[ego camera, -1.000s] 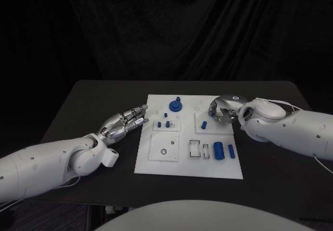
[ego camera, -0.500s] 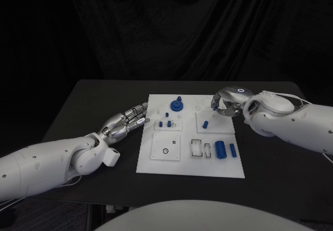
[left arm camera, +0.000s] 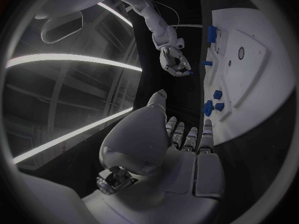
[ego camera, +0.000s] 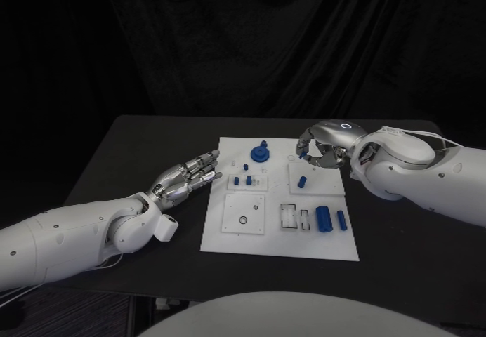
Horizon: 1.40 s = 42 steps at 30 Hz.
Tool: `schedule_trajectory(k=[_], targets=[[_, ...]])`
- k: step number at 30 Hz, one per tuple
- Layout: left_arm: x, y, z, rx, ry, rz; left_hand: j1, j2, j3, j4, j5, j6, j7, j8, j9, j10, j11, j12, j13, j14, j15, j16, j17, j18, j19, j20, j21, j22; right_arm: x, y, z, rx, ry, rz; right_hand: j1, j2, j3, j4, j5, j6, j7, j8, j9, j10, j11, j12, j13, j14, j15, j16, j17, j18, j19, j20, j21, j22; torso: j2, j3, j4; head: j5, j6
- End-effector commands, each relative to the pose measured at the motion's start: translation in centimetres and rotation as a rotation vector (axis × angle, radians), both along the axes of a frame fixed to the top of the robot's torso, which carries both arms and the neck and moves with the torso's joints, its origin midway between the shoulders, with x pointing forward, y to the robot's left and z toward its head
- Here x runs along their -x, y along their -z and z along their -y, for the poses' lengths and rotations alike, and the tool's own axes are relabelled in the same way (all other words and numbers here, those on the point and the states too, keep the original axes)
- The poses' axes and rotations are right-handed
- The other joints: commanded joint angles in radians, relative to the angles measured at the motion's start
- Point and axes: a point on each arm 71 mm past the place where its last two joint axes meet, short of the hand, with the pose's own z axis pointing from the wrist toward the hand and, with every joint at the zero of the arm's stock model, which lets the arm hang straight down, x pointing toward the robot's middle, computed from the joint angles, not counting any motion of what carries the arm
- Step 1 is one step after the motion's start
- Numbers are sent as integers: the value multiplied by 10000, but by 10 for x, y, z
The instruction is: Assemble the parts on the task board
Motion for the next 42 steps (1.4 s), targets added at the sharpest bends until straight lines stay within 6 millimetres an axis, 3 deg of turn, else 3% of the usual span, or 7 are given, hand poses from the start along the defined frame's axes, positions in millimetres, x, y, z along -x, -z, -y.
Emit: schedule_trajectory(k=[1,9,15,25,42], targets=[[0,-6,1,649,-125,670,-105,10,6,-50,9,-1,92,-36,9,-23,-16,-52,-13,-41,-34,-18,-16,111,-72,12,-61,-30,10,4,-11,75,-270,-197,-108,-15,-26,22,-62,-3,-23,35,16,240,-136,-24,-8,96,-11,4,1,-148,62,-17,44,1077,4,3,-5,74,-2],[0,-5,1,645,-140,675,-171,10,7,-38,-26,15,193,-31,13,-30,-33,-59,-14,-75,-120,-30,-28,95,-161,-97,-97,-181,37,19,-47,129,-1350,-596,-116,-42,-28,22,-79,-93,-18,-18,15,264,-137,-47,-32,155,-15,72,85,-164,108,-20,130,1097,2,7,-2,144,-2],[0,-5,3,683,-153,733,-339,-37,-97,80,-105,-140,176,-56,-10,-60,-103,-102,-22,-93,-360,-37,-35,20,-343,-411,-154,-544,51,36,-73,379,-1980,-951,-118,-60,-25,17,-87,-157,-13,-61,12,277,-136,-70,-53,188,-17,98,104,-168,130,-22,154,1101,0,6,-13,203,-2],[1,-4,4,704,-77,660,-336,-29,-95,82,-95,-108,179,-51,-6,-70,-95,-116,-25,-93,-355,-37,-35,7,-344,-424,-152,-540,57,53,-90,744,-2298,-1076,-114,-85,1,7,-106,-301,15,-169,-12,274,-114,-129,-99,198,-5,91,71,-167,138,-19,137,1094,-4,6,-2,320,-2],[2,-1,7,736,61,498,-300,2,-65,59,-66,-68,236,-41,1,-89,-113,-140,-30,-93,-298,-37,-35,-25,-338,-388,-142,-535,61,67,-103,923,-2492,-1288,-150,-106,-5,25,-195,-334,30,-212,-21,275,-97,-181,-137,194,12,82,47,-164,131,-7,106,1085,-3,1,-1,354,-2]])
